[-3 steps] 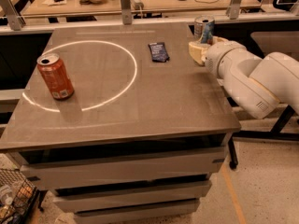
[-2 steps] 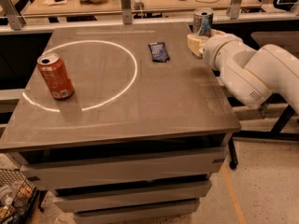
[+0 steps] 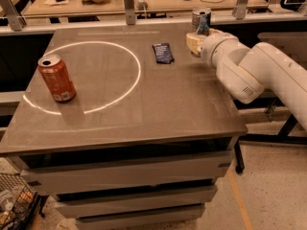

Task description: Knock coke can over

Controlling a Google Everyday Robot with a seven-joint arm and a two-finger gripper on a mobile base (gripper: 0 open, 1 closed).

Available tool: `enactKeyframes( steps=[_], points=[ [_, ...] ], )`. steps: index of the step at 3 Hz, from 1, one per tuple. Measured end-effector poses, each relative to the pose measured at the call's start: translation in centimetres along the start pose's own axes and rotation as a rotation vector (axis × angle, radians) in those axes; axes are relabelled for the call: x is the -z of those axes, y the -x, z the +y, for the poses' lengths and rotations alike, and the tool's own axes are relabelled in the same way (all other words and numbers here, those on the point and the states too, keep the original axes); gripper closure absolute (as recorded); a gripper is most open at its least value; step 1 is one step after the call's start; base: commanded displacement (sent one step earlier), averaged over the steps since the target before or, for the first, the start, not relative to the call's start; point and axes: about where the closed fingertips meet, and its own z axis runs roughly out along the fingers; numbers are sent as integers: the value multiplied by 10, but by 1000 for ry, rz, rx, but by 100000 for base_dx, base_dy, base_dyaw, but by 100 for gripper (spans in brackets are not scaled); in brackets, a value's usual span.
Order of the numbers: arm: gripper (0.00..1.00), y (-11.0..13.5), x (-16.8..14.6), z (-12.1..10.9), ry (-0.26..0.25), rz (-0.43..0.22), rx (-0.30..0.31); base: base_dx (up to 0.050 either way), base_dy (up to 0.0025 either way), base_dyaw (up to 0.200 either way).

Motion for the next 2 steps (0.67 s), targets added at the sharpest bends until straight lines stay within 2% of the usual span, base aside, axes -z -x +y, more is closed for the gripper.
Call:
enactKeyframes(
  steps=[2],
  points=[
    [100,-15,-24,19,35,0,-20,0,0,0]
  ],
)
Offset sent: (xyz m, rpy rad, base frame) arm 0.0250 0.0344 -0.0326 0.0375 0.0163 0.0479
